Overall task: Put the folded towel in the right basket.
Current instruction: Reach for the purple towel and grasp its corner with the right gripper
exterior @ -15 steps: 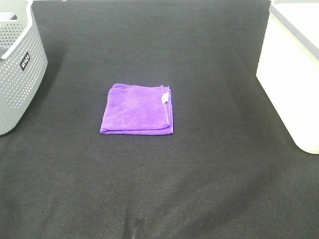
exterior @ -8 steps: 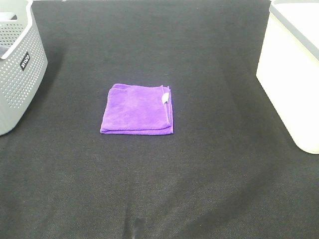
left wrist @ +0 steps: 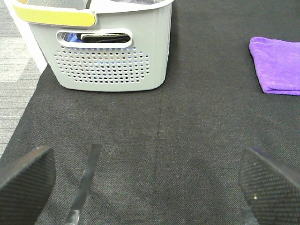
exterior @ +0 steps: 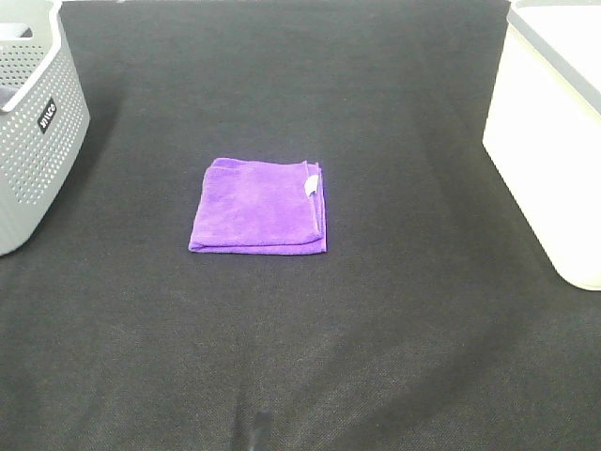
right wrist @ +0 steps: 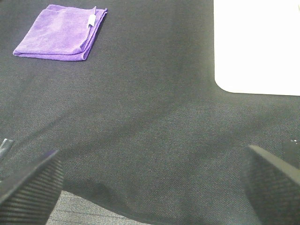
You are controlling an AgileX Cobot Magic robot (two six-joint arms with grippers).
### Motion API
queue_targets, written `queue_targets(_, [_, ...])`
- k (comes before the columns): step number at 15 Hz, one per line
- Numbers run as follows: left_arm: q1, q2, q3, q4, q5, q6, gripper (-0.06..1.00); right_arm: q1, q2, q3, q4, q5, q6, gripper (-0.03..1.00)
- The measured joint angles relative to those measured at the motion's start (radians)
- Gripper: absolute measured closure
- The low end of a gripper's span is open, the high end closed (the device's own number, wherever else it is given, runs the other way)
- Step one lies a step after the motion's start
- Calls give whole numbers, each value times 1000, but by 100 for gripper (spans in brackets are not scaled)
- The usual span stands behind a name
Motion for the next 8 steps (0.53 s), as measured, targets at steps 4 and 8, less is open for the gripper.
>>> queue_targets(4, [0,0,0,0,0,0,-4,0,0,0,0,0,0,-1])
queue_targets(8, [0,0,0,0,0,0,-4,0,0,0,0,0,0,-1])
